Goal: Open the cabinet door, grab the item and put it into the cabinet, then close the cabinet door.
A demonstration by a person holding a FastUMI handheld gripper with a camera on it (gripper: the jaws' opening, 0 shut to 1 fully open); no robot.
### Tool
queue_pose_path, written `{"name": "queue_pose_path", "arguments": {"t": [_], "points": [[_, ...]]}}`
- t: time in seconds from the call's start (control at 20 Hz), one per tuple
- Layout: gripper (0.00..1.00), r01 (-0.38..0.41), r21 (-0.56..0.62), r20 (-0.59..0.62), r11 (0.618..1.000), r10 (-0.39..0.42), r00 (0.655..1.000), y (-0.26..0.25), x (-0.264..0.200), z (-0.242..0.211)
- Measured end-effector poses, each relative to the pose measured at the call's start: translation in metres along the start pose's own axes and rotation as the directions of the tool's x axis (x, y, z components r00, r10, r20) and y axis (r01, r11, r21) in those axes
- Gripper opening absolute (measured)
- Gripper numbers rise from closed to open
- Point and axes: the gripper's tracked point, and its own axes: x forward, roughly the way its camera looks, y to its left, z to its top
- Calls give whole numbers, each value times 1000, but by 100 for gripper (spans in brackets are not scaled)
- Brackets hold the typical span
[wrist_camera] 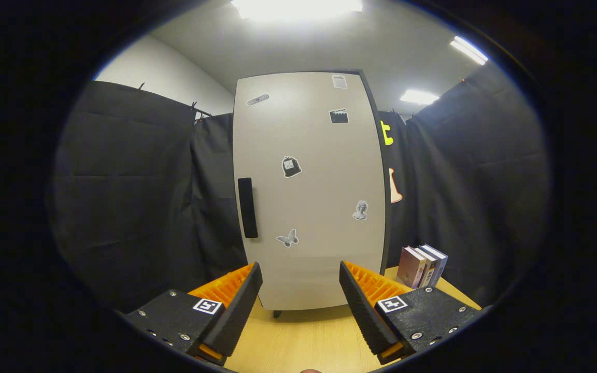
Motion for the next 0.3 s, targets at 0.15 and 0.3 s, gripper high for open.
{"name": "queue_pose_path", "arguments": {"t": [0.15, 0.3], "points": [[93, -3, 4, -2, 1000, 3, 1000, 2, 0, -1], [93, -9, -2, 3, 1000, 9, 1000, 4, 1, 1]]}}
